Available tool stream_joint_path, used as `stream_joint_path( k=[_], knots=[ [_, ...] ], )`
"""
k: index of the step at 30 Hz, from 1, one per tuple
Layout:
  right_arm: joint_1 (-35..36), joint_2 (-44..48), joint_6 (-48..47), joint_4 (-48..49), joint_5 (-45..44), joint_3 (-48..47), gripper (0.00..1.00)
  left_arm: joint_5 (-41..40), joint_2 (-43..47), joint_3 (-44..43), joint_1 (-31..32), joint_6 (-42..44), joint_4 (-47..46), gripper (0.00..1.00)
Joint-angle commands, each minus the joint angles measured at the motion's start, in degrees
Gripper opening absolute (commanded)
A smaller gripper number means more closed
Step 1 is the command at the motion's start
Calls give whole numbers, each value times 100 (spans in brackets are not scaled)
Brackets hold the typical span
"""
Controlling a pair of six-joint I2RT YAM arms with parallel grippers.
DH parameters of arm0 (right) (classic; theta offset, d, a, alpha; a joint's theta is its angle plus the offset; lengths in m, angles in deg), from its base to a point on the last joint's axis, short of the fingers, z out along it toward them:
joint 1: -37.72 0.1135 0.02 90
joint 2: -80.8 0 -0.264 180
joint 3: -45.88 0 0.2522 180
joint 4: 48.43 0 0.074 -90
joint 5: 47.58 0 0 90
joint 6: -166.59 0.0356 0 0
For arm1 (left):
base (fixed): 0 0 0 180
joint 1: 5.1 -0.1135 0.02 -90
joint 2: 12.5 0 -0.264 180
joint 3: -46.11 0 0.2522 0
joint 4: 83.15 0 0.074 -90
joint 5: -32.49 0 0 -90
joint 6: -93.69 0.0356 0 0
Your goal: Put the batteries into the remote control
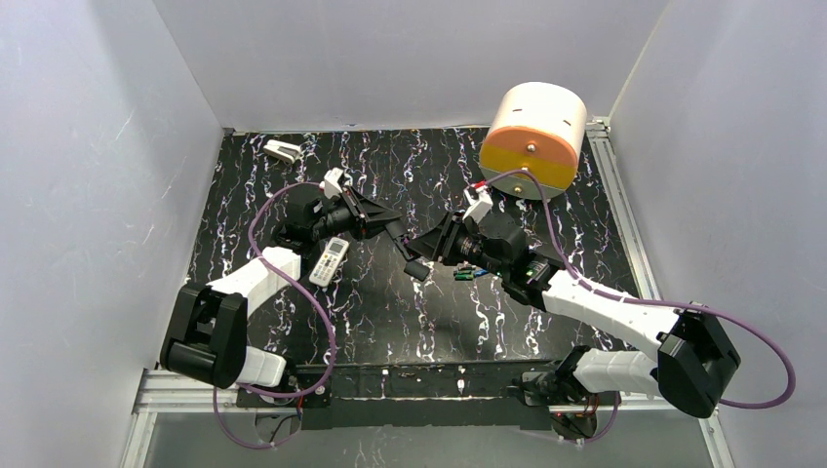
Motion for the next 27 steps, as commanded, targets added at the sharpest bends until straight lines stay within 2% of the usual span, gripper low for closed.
stream_joint_path(
  k=[1, 17, 27],
  knots=[
    [7, 39, 91, -225, -438, -222, 44, 88, 270, -132, -29, 40, -36, 0],
    [311, -318, 248, -1185, -1183, -687, 41, -516, 531, 73, 20, 82, -34, 0],
    [533, -598, 572, -1349, -1875, -810, 33, -726, 667, 192, 104, -43, -36, 0]
  ],
)
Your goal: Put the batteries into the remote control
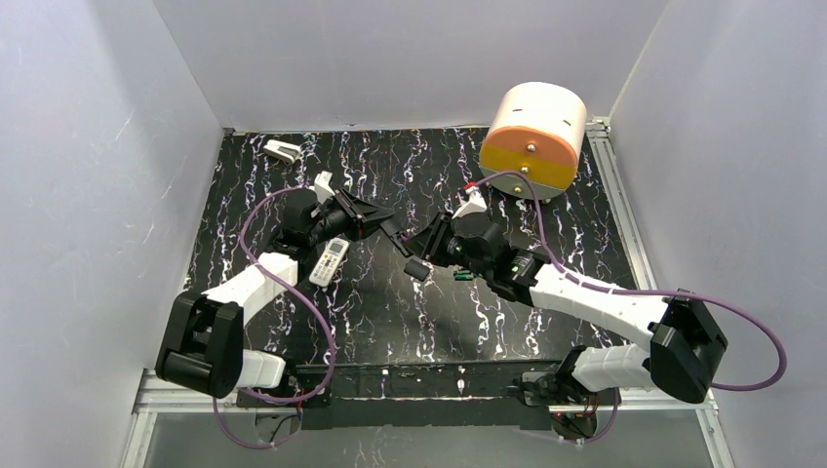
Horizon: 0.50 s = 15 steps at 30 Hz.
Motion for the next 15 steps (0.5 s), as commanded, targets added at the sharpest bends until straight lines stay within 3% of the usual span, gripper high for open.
stream_joint_path(
  k=[1, 11, 15],
  knots=[
    [67, -156, 206, -380, -652, -178, 34, 81, 403, 3, 103, -153, -216, 0],
    [74, 172, 60, -166, -757, -205, 61, 111, 330, 88, 113, 218, -215, 0],
    [74, 217, -59, -127, -609, -228, 64, 151, 301, 118, 119, 402, -213, 0]
  ],
)
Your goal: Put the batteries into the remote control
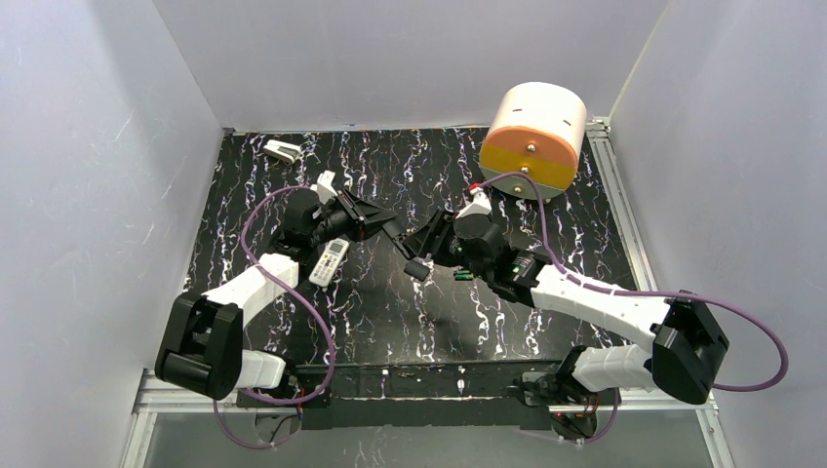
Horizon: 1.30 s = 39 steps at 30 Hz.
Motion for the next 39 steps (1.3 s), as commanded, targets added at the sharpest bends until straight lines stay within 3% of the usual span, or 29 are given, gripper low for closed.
stream_joint_path(
  k=[1, 11, 23, 30, 39],
  knots=[
    [-13, 202, -184, 85, -83, -201, 65, 208, 249, 73, 27, 299, -183, 0],
    [-16, 67, -627, 196, 229, -248, 62, 328, 233, 34, 35, 620, -180, 0],
    [-16, -96, -813, 45, 375, -246, 45, 339, 259, 8, 28, 560, -181, 0],
    [46, -173, -665, -337, -131, -313, 35, -1, 354, 63, 30, 302, -186, 0],
    [184, -391, -677, -361, -444, -447, 31, -473, 491, 202, 87, -7, -186, 0]
  ],
)
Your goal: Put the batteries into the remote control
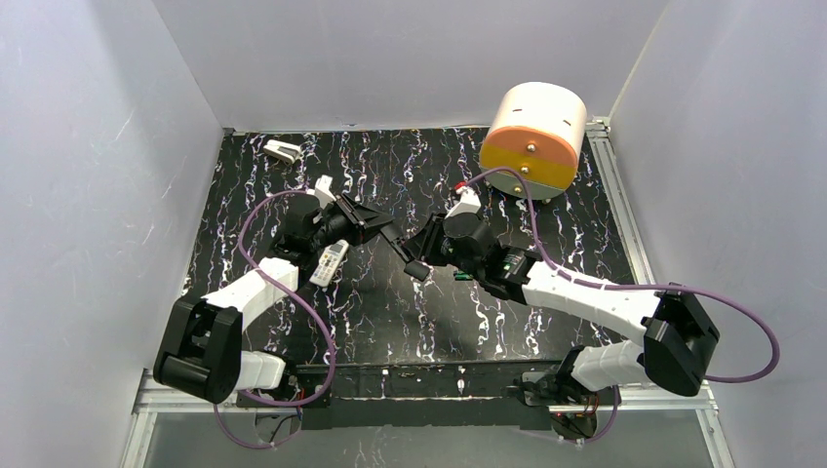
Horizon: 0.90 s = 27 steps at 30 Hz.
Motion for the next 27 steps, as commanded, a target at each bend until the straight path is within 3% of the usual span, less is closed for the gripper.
stream_joint_path(
  k=[1, 6, 14, 21, 27],
  knots=[
    [43, -116, -29, -248, -333, -180, 30, -210, 407, 25, 44, -242, -229, 0],
    [57, 18, -72, -290, -231, -103, 22, -241, 310, -47, 49, -219, -233, 0],
    [56, 244, -747, -415, 276, 41, 21, -124, 150, -197, 50, -60, -231, 0],
    [57, 137, -1443, -963, 343, -272, 35, 136, 92, -229, 50, 38, -229, 0],
    [41, 28, -1189, -1092, 21, -570, 40, 179, 102, -195, 50, 26, -227, 0]
  ],
)
